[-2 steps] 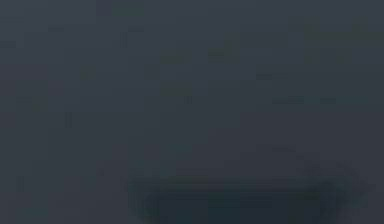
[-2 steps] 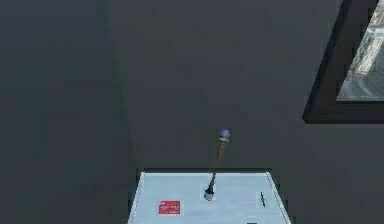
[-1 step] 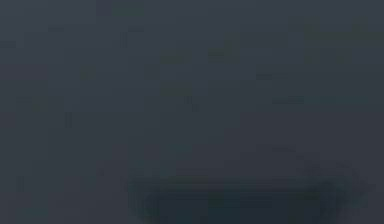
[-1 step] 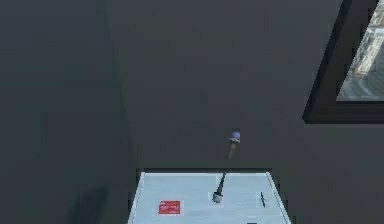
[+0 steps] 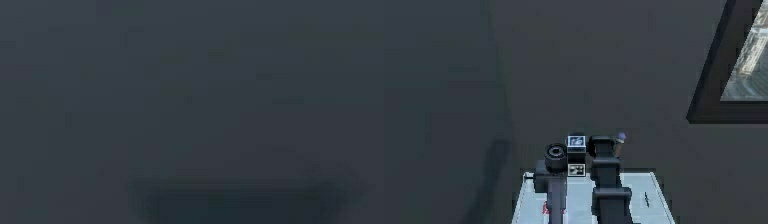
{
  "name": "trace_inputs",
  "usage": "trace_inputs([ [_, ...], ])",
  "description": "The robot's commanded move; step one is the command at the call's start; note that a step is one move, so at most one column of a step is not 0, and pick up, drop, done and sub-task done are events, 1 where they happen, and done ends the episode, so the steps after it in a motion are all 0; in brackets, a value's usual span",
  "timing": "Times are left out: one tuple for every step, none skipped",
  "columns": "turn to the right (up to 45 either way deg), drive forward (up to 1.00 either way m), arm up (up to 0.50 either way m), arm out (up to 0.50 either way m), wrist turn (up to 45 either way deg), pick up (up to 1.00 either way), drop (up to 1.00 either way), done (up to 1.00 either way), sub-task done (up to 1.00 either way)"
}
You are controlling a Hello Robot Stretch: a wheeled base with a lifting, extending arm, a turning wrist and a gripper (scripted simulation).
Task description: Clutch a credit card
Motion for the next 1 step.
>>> trace_inputs([
  [0.0,0.0,0.0,0.0,45.0,0.0,0.0,0.0,0.0],
])
